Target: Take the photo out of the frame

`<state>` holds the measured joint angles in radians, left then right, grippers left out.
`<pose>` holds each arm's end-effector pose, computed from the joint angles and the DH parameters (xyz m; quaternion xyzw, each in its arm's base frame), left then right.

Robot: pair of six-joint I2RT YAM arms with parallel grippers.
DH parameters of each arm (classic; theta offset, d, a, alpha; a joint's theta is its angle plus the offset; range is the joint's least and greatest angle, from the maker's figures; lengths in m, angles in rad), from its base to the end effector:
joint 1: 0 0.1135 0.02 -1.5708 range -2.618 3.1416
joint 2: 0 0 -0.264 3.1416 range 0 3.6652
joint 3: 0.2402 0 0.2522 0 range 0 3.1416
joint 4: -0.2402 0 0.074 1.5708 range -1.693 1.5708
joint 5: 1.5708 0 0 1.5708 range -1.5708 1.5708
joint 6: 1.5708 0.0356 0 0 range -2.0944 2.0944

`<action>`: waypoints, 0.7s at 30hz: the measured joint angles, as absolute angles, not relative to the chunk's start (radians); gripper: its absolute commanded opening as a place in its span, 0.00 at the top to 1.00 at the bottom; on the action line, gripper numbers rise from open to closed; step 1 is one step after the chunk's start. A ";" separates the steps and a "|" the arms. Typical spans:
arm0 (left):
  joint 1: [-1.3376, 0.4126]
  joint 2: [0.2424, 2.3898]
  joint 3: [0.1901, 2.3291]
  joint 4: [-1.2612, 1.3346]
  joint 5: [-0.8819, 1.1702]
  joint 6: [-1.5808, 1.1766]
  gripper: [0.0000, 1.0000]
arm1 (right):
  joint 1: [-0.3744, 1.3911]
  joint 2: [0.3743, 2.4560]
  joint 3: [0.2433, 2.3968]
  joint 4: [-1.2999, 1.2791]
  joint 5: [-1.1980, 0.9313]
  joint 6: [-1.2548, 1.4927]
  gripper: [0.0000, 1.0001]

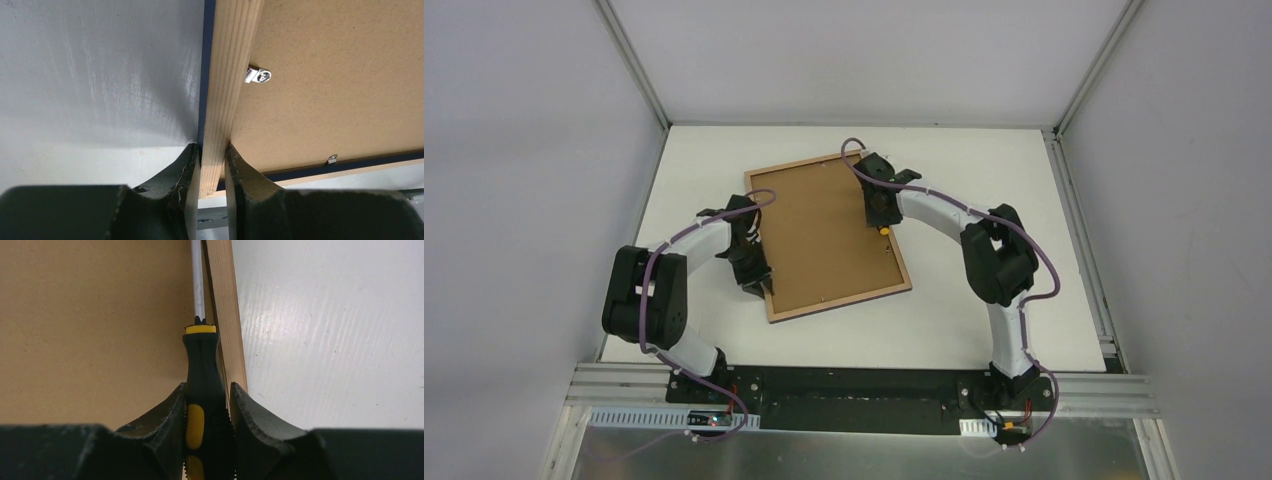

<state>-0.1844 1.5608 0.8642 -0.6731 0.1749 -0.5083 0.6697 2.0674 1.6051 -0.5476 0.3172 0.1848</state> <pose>0.2599 -0.0548 0.1595 -0.1512 0.9796 -0.1157 0.0646 0.3590 0.2701 0.1988 -0.1854 0.9316 -0.0249 0.3116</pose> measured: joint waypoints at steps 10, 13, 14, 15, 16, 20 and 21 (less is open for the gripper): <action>-0.184 1.571 0.873 -0.687 0.176 -0.512 1.00 | 0.633 2.009 1.613 -0.553 0.210 0.155 1.00; -0.184 1.571 0.873 -0.686 0.178 -0.512 1.00 | 0.627 1.971 1.610 -0.559 0.192 0.155 1.00; -0.184 1.571 0.873 -0.687 0.178 -0.511 1.00 | 0.625 1.963 1.610 -0.558 0.188 0.155 1.00; -0.184 1.571 0.874 -0.687 0.178 -0.511 1.00 | 0.624 1.958 1.608 -0.557 0.184 0.155 1.00; -0.184 1.571 0.874 -0.687 0.178 -0.511 1.00 | 0.623 1.954 1.603 -0.556 0.182 0.155 1.00; -0.184 1.573 0.875 -0.688 0.179 -0.511 1.00 | 0.622 1.951 1.552 -0.554 0.181 0.155 1.00; -0.184 1.573 0.875 -0.688 0.179 -0.511 1.00 | 0.622 1.951 1.535 -0.556 0.178 0.155 1.00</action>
<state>-0.1844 1.5726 0.8749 -0.6876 0.1787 -0.5114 0.6220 1.9511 1.5352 -0.5560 0.1783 0.1551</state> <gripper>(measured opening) 0.213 0.352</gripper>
